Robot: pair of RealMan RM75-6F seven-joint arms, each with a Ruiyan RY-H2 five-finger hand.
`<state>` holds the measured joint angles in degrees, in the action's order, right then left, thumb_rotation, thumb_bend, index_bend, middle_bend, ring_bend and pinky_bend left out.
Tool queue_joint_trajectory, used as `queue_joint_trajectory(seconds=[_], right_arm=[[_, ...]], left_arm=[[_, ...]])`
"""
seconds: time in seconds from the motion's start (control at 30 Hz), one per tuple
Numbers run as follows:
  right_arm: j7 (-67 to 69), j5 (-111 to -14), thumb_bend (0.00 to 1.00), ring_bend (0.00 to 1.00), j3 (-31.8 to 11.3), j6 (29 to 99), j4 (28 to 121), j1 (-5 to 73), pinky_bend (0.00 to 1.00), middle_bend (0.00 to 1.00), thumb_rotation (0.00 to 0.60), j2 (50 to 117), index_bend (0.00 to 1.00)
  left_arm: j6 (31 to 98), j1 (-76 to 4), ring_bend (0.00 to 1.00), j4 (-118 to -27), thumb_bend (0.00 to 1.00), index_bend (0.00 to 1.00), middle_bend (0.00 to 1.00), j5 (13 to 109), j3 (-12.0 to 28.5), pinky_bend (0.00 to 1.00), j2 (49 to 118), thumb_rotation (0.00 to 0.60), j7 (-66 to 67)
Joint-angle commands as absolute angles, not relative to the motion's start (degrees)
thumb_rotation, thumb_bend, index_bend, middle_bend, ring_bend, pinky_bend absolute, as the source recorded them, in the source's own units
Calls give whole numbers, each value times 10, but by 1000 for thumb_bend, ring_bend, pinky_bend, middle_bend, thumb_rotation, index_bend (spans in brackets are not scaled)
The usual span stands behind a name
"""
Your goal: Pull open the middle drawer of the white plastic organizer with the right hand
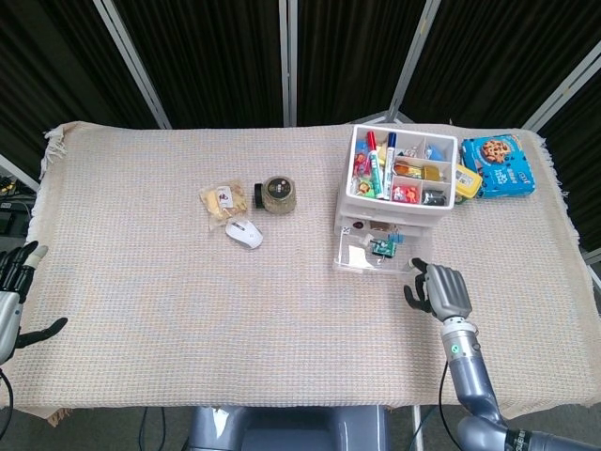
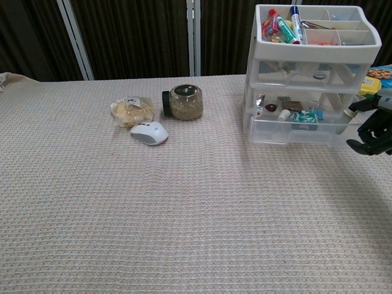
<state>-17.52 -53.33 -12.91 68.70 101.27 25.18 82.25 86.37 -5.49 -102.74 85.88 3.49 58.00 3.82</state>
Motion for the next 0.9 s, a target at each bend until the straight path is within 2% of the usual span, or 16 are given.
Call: queue_joint_trajectory(seconds=[0.03, 0.17, 0.27, 0.37, 0.5, 0.57, 0.77, 0.9], right_arm=[[-175, -538, 384, 847, -125, 690, 1016, 250, 632, 813, 600, 822, 475], [-174, -546, 384, 847, -121, 695, 1020, 247, 631, 813, 600, 823, 472], [-174, -550, 384, 846, -118, 697, 1020, 246, 631, 812, 600, 823, 433], [-168, -559, 364, 844, -118, 699, 1026, 245, 631, 809, 600, 822, 348], [-163, -572, 274, 843, -113, 702, 1033, 242, 631, 807, 600, 817, 204], [-163, -578, 237, 843, -110, 704, 1040, 240, 631, 807, 600, 814, 166], [-158, -619, 135, 846, -108, 726, 1079, 232, 631, 812, 600, 794, 161], [-199, -631, 93, 884, -126, 742, 1117, 243, 631, 857, 600, 773, 224]], left_arm=[[864, -55, 0, -1028, 59, 0, 0, 859, 35, 0, 580, 600, 38], [863, -55, 0, -1027, 59, 0, 0, 858, 35, 0, 579, 600, 37], [862, -55, 0, -1028, 59, 0, 0, 856, 35, 0, 579, 600, 37], [861, -55, 0, -1027, 59, 0, 0, 854, 36, 0, 578, 600, 36], [861, -55, 0, -1028, 58, 0, 0, 853, 36, 0, 577, 600, 34], [862, -55, 0, -1028, 59, 0, 0, 853, 37, 0, 577, 600, 33], [867, -53, 0, -1028, 60, 0, 0, 853, 38, 0, 575, 600, 31], [874, -50, 0, -1030, 58, 0, 0, 856, 39, 0, 573, 600, 30]])
